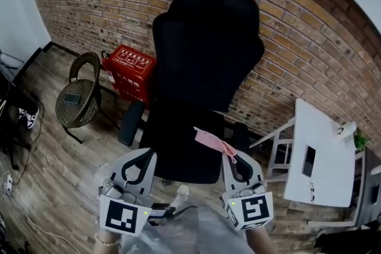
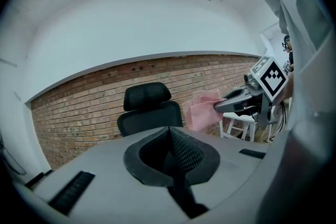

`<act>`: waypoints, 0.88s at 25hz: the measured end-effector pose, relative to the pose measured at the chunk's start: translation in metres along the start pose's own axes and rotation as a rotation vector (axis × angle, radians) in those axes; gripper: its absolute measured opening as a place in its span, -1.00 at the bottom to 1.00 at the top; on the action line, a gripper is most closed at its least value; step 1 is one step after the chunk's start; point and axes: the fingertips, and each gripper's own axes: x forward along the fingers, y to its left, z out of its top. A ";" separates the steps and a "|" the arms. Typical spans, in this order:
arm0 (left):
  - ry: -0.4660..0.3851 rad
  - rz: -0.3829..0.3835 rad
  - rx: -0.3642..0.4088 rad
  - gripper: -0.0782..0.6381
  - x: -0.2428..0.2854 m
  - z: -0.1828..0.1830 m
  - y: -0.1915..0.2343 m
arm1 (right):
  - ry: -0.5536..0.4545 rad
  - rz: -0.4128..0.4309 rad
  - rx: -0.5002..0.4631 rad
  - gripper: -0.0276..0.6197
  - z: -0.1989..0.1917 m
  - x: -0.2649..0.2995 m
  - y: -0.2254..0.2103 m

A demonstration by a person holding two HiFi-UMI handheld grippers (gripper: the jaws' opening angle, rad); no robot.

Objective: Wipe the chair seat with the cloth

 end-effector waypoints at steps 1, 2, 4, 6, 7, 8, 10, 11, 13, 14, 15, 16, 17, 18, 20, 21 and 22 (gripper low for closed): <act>0.003 0.007 0.001 -0.73 0.013 0.001 0.003 | 0.000 0.007 -0.001 -0.75 0.001 0.009 -0.010; 0.007 0.012 0.003 -0.73 0.024 0.003 0.006 | 0.001 0.013 0.000 -0.75 0.002 0.018 -0.020; 0.018 0.021 0.002 -0.73 0.046 0.006 0.009 | 0.004 0.027 0.003 -0.75 0.002 0.033 -0.038; 0.029 0.030 -0.005 -0.73 0.064 0.007 0.012 | 0.008 0.042 0.004 -0.75 0.001 0.047 -0.052; 0.033 0.034 -0.009 -0.73 0.072 0.007 0.012 | 0.010 0.050 0.006 -0.75 -0.001 0.053 -0.057; 0.038 0.038 -0.011 -0.73 0.079 0.006 0.013 | 0.011 0.059 0.007 -0.75 -0.002 0.059 -0.062; 0.053 0.040 -0.010 -0.73 0.091 0.004 0.011 | 0.013 0.078 0.012 -0.75 -0.006 0.069 -0.068; 0.061 0.036 -0.009 -0.73 0.096 0.003 0.009 | 0.016 0.085 0.014 -0.75 -0.009 0.073 -0.071; 0.077 0.025 -0.013 -0.73 0.104 0.000 0.005 | 0.022 0.098 0.023 -0.75 -0.013 0.079 -0.074; 0.084 0.021 -0.017 -0.73 0.107 -0.002 0.004 | 0.025 0.106 0.028 -0.75 -0.015 0.082 -0.074; 0.090 0.020 -0.019 -0.73 0.109 -0.003 0.003 | 0.026 0.116 0.032 -0.75 -0.016 0.085 -0.073; 0.096 0.019 -0.019 -0.73 0.111 -0.005 0.004 | 0.029 0.126 0.034 -0.75 -0.018 0.089 -0.071; 0.102 0.019 -0.018 -0.73 0.112 -0.007 0.004 | 0.033 0.135 0.035 -0.75 -0.020 0.092 -0.069; 0.110 0.020 -0.015 -0.73 0.112 -0.009 0.005 | 0.039 0.143 0.035 -0.75 -0.023 0.094 -0.066; 0.119 0.022 -0.012 -0.73 0.114 -0.014 0.007 | 0.055 0.156 0.036 -0.75 -0.029 0.099 -0.064; 0.121 0.022 -0.013 -0.73 0.116 -0.017 0.008 | 0.062 0.159 0.039 -0.75 -0.032 0.102 -0.064; 0.125 0.020 -0.015 -0.73 0.119 -0.020 0.009 | 0.067 0.160 0.042 -0.75 -0.035 0.105 -0.064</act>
